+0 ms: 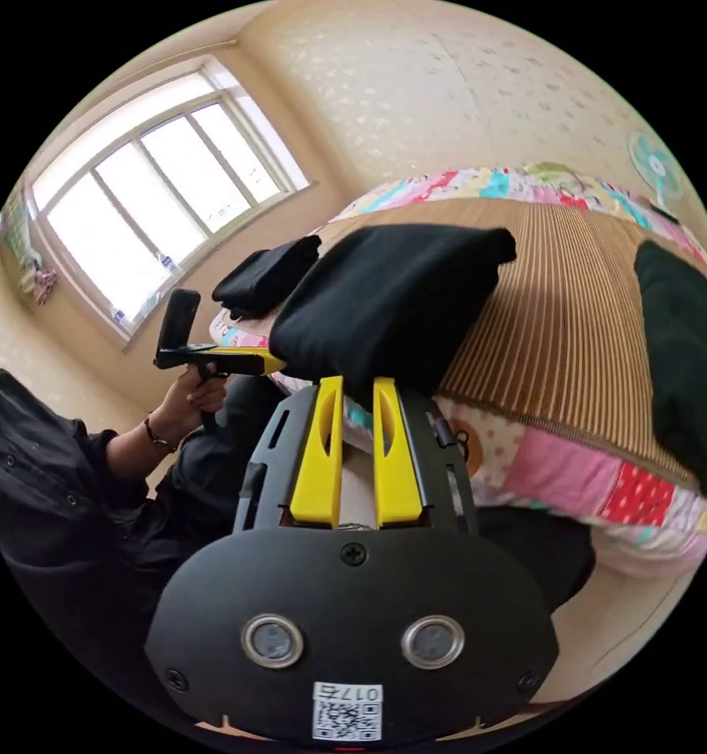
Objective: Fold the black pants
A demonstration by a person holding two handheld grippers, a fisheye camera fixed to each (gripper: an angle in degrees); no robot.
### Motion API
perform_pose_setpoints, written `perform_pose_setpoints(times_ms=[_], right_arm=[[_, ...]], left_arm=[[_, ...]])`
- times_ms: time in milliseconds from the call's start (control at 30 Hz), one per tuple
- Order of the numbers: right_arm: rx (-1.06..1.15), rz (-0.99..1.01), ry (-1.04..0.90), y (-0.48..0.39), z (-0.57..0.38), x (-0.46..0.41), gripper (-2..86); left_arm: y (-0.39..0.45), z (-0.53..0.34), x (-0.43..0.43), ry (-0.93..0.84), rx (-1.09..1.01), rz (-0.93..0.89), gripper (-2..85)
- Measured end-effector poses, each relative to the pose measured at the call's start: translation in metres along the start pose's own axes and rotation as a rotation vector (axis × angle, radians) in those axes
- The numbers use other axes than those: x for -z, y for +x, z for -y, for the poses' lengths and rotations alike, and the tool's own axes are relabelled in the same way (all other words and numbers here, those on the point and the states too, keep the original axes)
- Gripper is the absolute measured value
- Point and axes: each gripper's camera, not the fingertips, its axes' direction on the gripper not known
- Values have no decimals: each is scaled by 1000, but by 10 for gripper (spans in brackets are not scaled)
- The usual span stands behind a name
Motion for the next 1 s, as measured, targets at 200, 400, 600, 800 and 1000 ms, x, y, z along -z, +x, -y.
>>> perform_pose_setpoints(times_ms=[200, 400, 600, 800, 1000], right_arm=[[-181, 178, 170, 37, -19, 30, 84], [-291, 375, 191, 77, -19, 39, 125], [-325, 388, 177, 92, -18, 60, 142], [-431, 450, 66, 92, -19, 61, 180], [-437, 568, -60, 115, 13, 10, 255]], left_arm=[[-37, -2, 72, 217, 93, -166, 109], [-96, 60, 123, 277, 142, -211, 195], [-145, 119, 111, 87, 212, -212, 194], [-181, 120, 127, 95, 327, -339, 122], [-231, 105, 121, 61, 490, -646, 62]])
